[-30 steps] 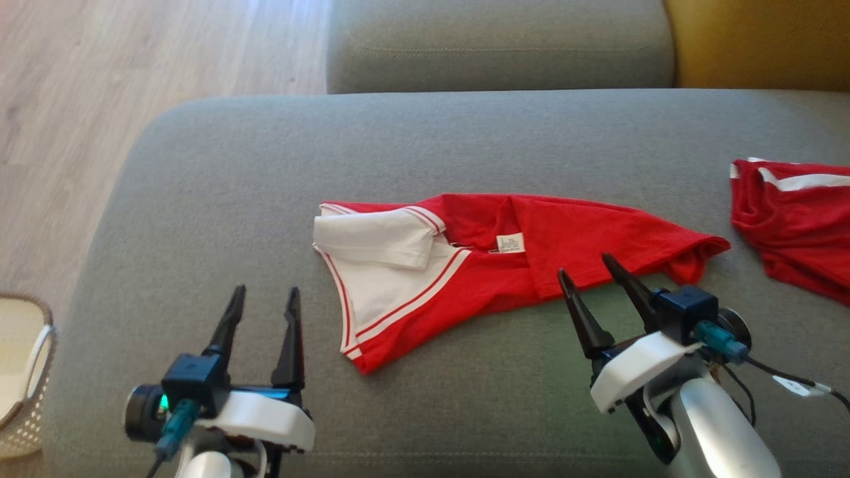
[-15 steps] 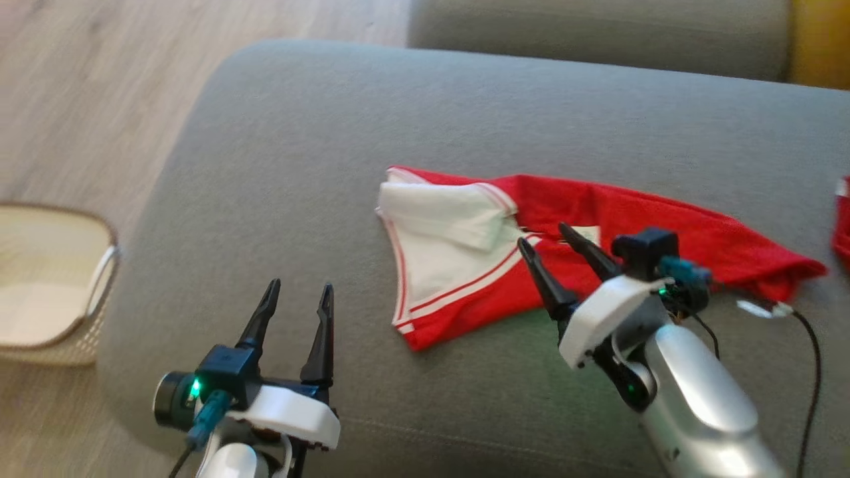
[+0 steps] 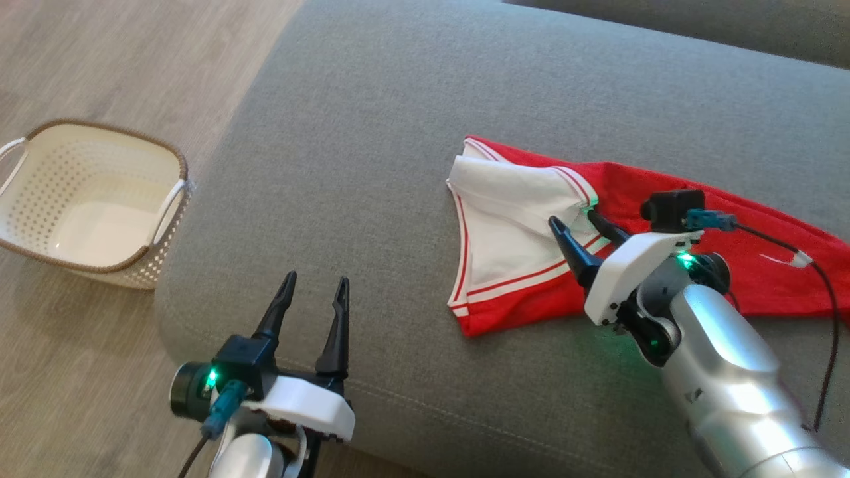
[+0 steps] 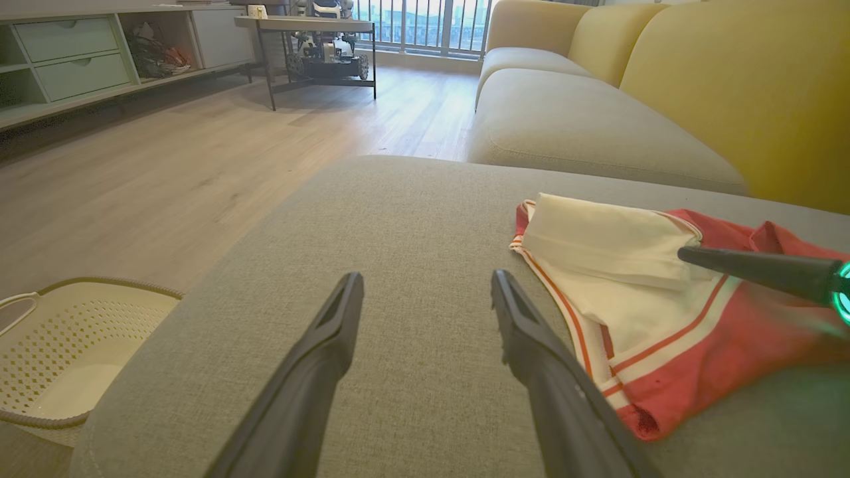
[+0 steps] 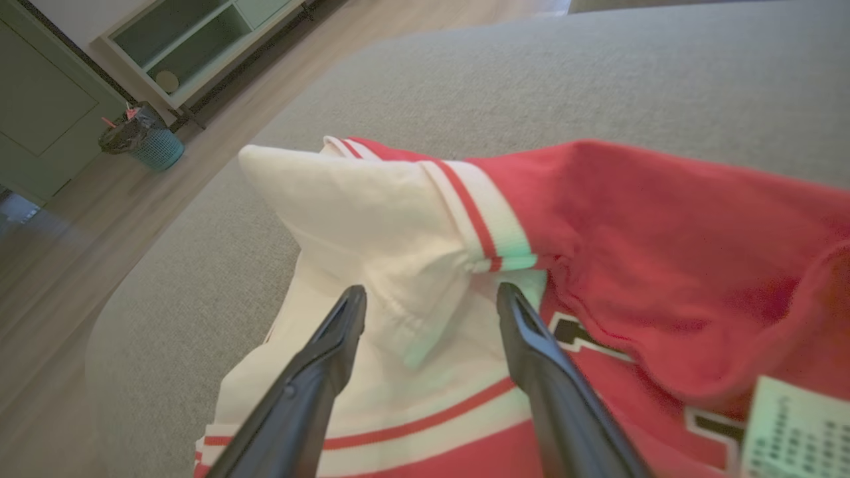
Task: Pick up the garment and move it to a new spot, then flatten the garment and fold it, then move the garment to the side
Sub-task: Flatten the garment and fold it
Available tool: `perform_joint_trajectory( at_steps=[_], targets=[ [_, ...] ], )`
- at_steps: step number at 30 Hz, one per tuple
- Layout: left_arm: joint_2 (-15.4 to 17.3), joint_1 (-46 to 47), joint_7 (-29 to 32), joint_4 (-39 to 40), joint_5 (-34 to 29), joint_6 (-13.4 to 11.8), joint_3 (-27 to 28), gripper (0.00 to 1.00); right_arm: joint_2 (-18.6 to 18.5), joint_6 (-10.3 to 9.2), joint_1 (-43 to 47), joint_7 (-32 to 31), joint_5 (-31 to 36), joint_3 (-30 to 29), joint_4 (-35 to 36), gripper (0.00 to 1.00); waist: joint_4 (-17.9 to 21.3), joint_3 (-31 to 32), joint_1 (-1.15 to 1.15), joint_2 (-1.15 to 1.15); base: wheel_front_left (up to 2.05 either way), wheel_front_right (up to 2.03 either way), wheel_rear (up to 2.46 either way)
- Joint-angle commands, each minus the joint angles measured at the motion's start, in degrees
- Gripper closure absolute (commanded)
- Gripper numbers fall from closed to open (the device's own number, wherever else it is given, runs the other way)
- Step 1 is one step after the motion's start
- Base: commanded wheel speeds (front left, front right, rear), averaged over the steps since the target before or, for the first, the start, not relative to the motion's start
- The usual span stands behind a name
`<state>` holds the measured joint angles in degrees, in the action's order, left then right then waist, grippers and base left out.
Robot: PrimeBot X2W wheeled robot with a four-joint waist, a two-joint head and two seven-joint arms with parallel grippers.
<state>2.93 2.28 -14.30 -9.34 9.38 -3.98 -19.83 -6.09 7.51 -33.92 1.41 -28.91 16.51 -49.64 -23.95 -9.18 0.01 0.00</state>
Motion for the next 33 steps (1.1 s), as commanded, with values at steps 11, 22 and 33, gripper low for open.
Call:
perform_joint_trajectory(
  at_steps=[11,22,33],
  targets=[
    [-0.05,2.65,-0.70,0.53,0.63,-0.61,0.89,0.00,-1.28,-0.02,-5.45,4.39,-3.38,7.20,-0.08,1.00,-1.24,-0.03,-0.01,0.00,0.00,0.00,0.00],
    [-0.05,2.41,-0.70,0.85,1.37,-0.56,-0.28,0.00,-5.20,-0.02,-18.02,2.89,-4.85,3.20,0.63,1.00,-2.12,-1.19,-0.01,0.00,0.00,0.00,0.00],
    [-0.05,4.46,-0.70,2.47,4.21,-2.85,-4.91,0.00,-9.76,-0.02,-40.18,1.63,3.40,-3.88,-20.04,0.97,-6.56,-7.83,-0.01,0.00,0.00,0.00,0.00]
  ],
)
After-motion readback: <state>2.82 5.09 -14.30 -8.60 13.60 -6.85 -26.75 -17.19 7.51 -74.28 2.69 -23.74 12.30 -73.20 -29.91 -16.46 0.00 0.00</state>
